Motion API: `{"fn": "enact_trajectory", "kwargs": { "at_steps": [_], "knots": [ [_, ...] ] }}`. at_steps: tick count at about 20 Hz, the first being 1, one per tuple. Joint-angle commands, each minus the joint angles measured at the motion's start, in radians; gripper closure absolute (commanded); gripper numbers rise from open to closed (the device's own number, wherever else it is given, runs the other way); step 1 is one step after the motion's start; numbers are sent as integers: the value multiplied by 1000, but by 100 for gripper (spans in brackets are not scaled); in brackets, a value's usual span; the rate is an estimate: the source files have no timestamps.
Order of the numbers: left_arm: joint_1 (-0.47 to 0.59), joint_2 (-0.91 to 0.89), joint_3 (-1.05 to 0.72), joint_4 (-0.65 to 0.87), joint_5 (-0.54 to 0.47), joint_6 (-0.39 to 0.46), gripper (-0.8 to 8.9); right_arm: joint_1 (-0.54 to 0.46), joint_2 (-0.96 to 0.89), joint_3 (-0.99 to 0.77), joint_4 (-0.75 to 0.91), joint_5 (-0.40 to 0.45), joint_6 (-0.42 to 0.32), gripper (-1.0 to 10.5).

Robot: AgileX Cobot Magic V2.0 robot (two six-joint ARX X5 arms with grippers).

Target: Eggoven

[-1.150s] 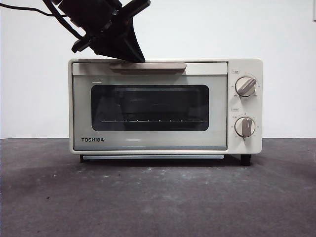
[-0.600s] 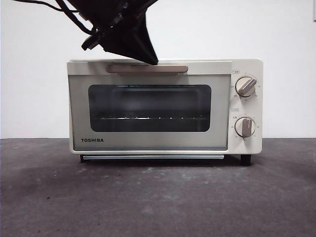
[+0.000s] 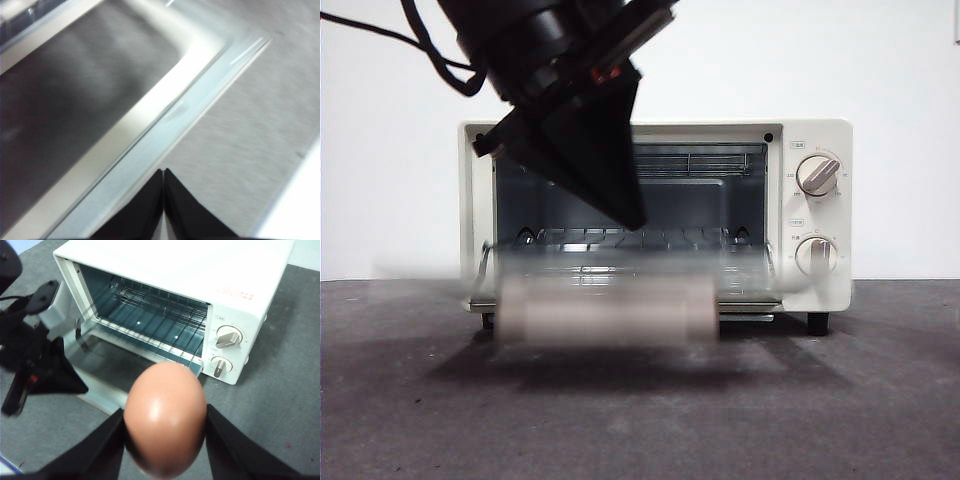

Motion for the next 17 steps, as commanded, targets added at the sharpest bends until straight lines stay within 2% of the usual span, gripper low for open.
{"fn": "enact_trajectory", "kwargs": {
  "at_steps": [1,5,9,12,17],
  "knots": [
    [-44,-6,14,9,3,-19,806,10,4,14,10,4,6,943],
    [-48,-57,14,13,-10,-33,806,10,6,14,10,-3,7,943],
    [-11,-205,14,7,-100,-58,806,10,71,14,22,-19,7,943],
    [39,-349,14,-29,-102,-58,806,10,168,14,103,-96,6,943],
    [167,-573,14,-200,-117,-24,807,-4,396,14,288,-167,-5,943]
  ]
}}
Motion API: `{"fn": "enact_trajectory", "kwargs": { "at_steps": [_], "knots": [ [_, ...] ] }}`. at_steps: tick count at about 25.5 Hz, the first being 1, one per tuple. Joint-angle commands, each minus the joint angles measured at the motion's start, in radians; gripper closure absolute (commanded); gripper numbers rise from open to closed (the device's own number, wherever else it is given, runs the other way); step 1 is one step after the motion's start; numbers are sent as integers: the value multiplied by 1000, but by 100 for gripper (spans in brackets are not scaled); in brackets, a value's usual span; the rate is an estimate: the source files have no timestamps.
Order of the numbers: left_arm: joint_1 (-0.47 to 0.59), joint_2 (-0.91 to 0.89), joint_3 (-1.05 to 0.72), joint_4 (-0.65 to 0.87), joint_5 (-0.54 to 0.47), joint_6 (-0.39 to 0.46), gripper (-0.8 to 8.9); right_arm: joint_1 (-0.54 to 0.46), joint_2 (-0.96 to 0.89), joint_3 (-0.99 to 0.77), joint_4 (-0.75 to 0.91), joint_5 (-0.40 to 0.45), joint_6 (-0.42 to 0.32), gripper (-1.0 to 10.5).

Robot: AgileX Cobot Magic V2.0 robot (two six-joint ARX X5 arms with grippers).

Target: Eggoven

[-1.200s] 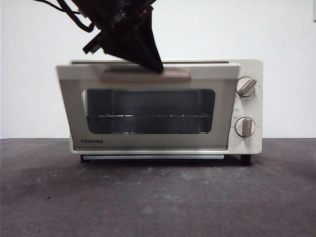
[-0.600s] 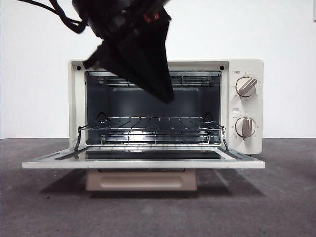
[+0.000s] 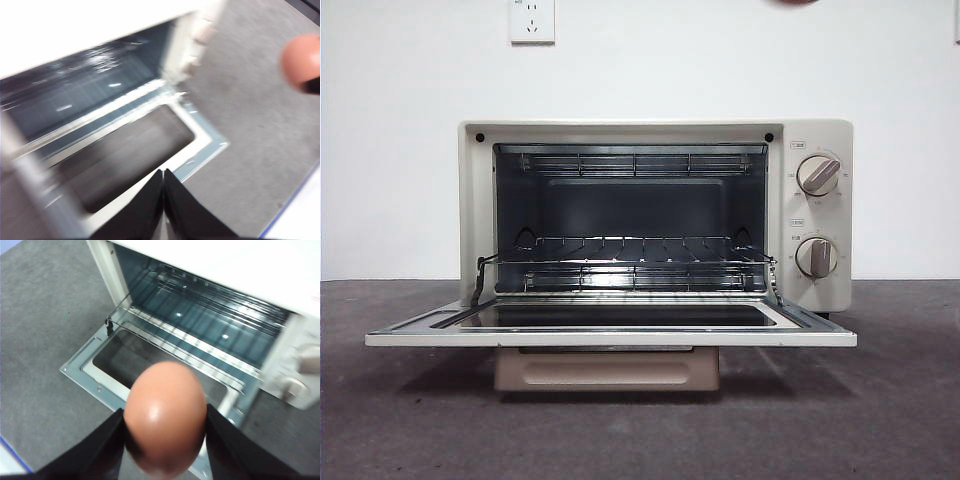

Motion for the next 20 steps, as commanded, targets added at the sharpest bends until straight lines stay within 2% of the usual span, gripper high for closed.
{"fn": "enact_trajectory", "kwargs": {
  "at_steps": [1,6,11,20],
  "knots": [
    [54,-69,14,-56,-5,32,807,-14,112,14,85,-41,-4,943],
    [132,-167,13,-129,45,56,807,-78,285,14,219,-138,16,943],
    [180,-215,1,-159,146,72,807,-126,419,14,324,-147,39,943],
    [262,-248,-11,-172,195,79,807,-190,575,14,485,-146,53,943]
  ]
}}
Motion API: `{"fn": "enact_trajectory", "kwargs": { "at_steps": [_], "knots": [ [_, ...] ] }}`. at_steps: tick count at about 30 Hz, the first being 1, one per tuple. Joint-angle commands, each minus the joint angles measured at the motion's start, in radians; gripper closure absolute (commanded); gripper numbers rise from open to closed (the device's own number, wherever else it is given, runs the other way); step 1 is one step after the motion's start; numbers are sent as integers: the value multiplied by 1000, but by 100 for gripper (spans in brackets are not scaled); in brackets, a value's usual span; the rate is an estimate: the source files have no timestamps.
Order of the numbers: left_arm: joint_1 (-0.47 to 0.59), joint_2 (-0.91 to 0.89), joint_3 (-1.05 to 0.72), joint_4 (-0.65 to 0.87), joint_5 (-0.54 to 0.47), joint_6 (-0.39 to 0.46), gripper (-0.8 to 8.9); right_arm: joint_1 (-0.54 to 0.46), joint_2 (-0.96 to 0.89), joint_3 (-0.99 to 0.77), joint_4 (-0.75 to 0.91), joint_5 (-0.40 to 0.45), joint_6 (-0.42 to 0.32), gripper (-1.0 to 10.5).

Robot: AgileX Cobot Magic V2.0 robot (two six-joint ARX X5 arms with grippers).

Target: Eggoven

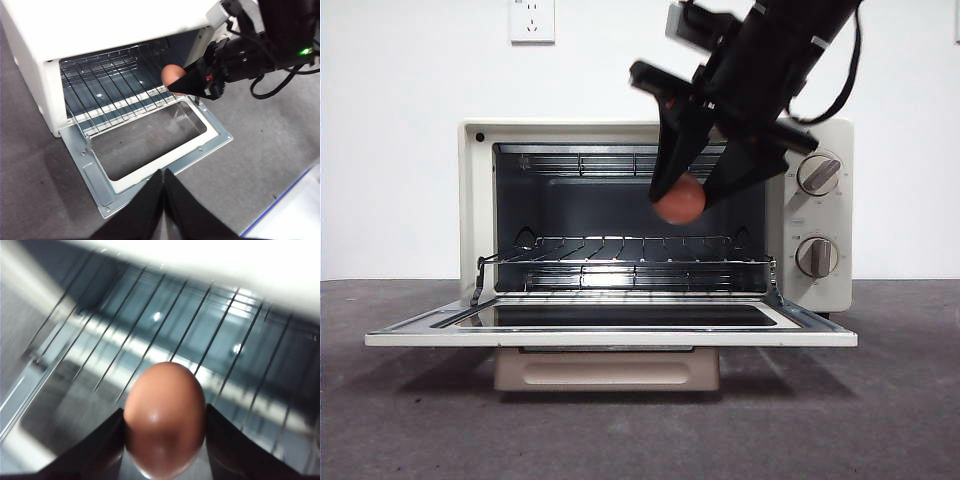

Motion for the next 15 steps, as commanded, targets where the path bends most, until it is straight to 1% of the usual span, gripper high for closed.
{"fn": "enact_trajectory", "kwargs": {
  "at_steps": [1,7,15],
  "knots": [
    [14,-5,6,-1,6,20,807,-10,39,14,40,-3,28,943],
    [27,-5,6,-23,6,23,807,-33,89,14,67,-3,35,943],
    [27,-5,6,-29,6,23,807,-35,106,14,61,-3,35,943]
  ]
}}
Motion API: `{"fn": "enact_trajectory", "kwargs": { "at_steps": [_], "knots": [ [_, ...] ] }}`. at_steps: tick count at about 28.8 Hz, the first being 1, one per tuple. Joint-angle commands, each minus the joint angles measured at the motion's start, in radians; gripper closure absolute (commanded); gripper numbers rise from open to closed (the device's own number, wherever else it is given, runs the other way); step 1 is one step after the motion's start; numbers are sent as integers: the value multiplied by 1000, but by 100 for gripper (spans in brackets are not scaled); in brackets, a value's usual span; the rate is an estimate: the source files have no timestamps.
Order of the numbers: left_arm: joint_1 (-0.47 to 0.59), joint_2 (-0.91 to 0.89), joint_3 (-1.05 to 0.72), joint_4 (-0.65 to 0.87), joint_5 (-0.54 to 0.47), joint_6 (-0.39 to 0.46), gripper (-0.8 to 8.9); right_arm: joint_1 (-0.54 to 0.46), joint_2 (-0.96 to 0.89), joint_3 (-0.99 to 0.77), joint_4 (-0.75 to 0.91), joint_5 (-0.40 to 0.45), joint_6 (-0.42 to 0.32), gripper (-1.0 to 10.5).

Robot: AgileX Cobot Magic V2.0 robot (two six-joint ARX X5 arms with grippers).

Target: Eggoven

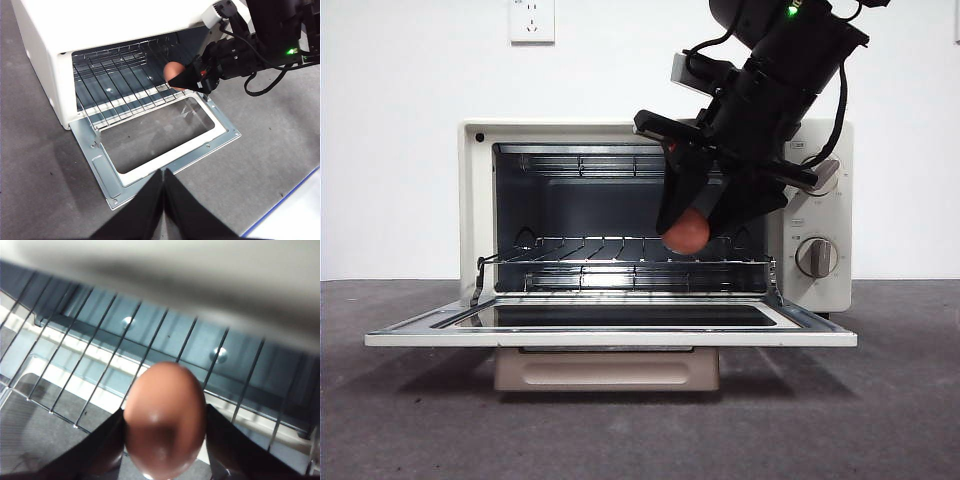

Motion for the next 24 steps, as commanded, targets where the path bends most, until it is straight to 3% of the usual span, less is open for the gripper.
{"fn": "enact_trajectory", "kwargs": {
  "at_steps": [1,5,24],
  "knots": [
    [-3,5,6,0,5,9,807,5,26,14,6,-3,15,941],
    [-3,5,6,-2,5,9,807,13,26,14,10,-2,18,733],
    [-3,5,6,-2,4,9,807,13,-1,14,40,14,17,664]
  ]
}}
